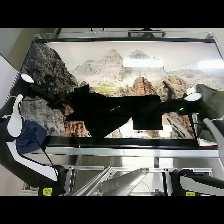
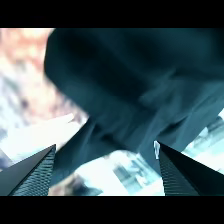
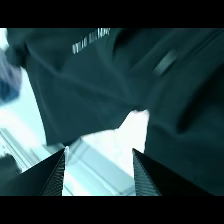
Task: Fold the shirts.
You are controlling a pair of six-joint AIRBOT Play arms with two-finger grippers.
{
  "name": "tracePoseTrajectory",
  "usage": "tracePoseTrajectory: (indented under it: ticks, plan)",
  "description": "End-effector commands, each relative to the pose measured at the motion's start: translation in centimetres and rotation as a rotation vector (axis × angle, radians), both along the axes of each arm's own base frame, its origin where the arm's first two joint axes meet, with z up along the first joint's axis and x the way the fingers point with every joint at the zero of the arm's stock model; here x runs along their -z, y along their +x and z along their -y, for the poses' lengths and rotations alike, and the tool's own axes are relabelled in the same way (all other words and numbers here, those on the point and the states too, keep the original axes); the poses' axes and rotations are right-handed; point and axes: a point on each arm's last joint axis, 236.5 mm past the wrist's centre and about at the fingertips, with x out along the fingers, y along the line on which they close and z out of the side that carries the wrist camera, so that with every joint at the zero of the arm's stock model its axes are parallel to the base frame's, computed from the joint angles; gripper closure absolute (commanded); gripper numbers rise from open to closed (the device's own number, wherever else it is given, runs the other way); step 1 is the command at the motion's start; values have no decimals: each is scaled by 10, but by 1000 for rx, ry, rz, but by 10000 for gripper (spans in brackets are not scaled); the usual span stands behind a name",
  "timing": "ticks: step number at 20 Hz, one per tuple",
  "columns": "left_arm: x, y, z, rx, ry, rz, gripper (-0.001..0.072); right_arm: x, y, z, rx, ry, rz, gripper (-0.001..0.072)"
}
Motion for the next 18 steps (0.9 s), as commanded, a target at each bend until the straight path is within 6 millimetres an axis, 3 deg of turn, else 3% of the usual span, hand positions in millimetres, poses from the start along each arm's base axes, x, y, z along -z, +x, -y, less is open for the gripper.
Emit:
tracePoseTrajectory:
  ticks: [1,5,10,11,12,14,16,18]
  plan:
    - [29,-32,-5,-51,11,-52,7,38,-18,-38,-18,-70,-34,237]
    - [47,-36,-1,-67,22,-37,24,64,-22,-67,3,-21,-111,247]
    - [48,-39,19,4,23,-29,25,65,-14,-98,35,108,-121,250]
    - [48,-39,23,15,23,-29,25,65,-11,-102,43,121,-126,294]
    - [48,-40,26,24,23,-29,25,62,-6,-106,39,134,-106,455]
    - [48,-40,30,37,23,-29,25,36,2,-119,11,224,-67,665]
    - [49,-40,30,37,25,-26,25,-24,14,-132,-48,377,22,690]
    - [49,-39,27,28,25,-26,25,-81,58,-124,-1,414,186,691]
